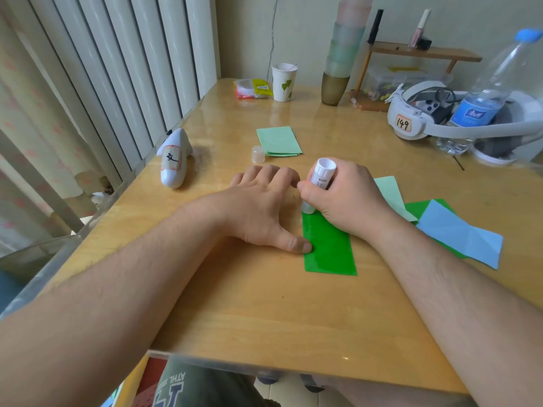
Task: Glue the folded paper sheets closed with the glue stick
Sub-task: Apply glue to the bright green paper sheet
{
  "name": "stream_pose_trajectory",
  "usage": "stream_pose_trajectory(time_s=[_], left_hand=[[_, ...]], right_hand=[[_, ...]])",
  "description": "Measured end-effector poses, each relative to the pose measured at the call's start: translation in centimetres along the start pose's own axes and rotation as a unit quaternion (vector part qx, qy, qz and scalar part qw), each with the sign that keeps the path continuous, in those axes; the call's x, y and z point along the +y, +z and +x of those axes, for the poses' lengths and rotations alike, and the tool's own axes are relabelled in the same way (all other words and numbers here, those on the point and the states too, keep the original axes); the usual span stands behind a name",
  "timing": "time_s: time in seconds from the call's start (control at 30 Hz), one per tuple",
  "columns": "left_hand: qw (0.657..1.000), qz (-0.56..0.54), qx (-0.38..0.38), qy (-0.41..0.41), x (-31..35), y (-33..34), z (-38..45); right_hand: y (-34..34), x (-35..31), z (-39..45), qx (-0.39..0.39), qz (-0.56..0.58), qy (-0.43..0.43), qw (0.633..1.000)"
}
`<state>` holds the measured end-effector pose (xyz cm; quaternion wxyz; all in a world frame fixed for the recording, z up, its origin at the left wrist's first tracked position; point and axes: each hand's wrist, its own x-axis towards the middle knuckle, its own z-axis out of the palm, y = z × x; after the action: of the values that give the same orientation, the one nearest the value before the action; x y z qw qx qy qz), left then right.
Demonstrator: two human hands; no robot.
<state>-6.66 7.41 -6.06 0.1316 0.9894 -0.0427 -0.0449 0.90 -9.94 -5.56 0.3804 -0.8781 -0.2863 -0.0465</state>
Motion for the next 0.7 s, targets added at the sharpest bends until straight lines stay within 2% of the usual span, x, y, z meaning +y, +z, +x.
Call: stream_pose_trajectory(time_s=[0.3,0.53,0.7], left_hand=[[1.0,-0.005,0.004,0.005,0.0,-0.1,-0.1],[1.0,-0.007,0.001,0.004,-0.1,0.0,0.0],[1.0,-0.011,0.001,0.001,-0.1,0.0,-0.1]], right_hand=[[-0.9,0.5,-0.1,0.071,0.046,0.013,0.996],[-1.1,0.5,-1.6,-0.051,0.055,-0.015,0.997],[-1.1,0.5,-1.9,-0.061,0.031,-0.032,0.997]])
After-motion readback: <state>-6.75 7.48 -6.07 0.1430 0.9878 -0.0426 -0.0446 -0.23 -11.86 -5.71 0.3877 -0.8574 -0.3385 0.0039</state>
